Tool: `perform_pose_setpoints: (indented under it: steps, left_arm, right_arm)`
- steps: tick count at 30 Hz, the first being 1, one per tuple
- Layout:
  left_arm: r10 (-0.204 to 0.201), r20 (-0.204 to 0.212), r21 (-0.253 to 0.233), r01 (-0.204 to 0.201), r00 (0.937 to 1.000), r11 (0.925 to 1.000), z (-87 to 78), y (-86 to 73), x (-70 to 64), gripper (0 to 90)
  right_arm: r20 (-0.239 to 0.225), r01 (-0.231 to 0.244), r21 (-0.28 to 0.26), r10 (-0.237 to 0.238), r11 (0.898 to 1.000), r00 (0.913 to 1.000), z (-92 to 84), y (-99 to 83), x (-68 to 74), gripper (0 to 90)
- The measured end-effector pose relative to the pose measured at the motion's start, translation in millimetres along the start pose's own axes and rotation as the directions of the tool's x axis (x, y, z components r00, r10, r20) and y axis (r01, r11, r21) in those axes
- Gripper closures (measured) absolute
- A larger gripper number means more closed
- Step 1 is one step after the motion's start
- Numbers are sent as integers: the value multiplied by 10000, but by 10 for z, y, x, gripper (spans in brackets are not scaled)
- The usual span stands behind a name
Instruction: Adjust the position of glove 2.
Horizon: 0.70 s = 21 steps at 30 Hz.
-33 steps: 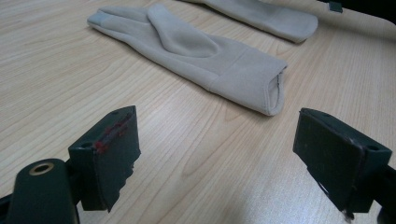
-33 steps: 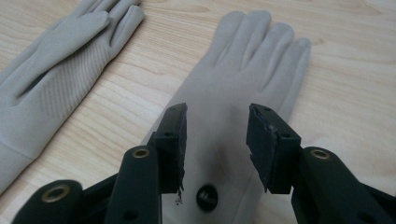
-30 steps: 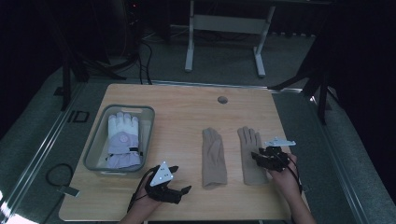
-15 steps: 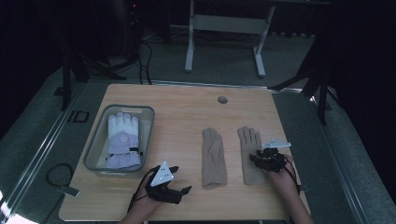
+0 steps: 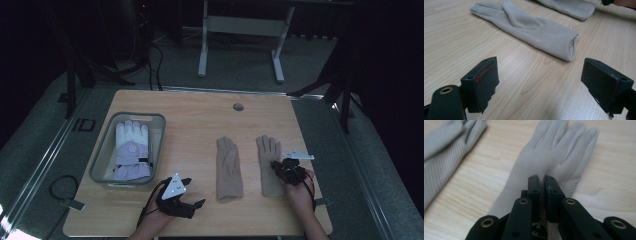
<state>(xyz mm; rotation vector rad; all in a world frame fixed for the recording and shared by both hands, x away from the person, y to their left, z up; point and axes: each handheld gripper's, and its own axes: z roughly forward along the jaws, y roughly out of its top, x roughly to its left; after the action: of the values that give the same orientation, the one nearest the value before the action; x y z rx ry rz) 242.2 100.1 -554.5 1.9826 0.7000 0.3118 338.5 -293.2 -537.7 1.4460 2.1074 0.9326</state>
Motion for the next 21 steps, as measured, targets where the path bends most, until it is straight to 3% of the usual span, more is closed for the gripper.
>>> perform_pose_setpoints:
  steps: [11, 21]
  left_arm:
    - [33, 4, -27, -33, 10000, 10000, -12, 8, 3, 146]
    - [52, -22, -60, -52, 10000, 10000, -19, 11, 9, 146]
  right_arm:
    - [11, -694, -761, 697, 9947, 9976, -281, 274, 173, 845]
    - [-405, -629, -1368, 578, 9886, 9975, -439, 543, 475, 845]
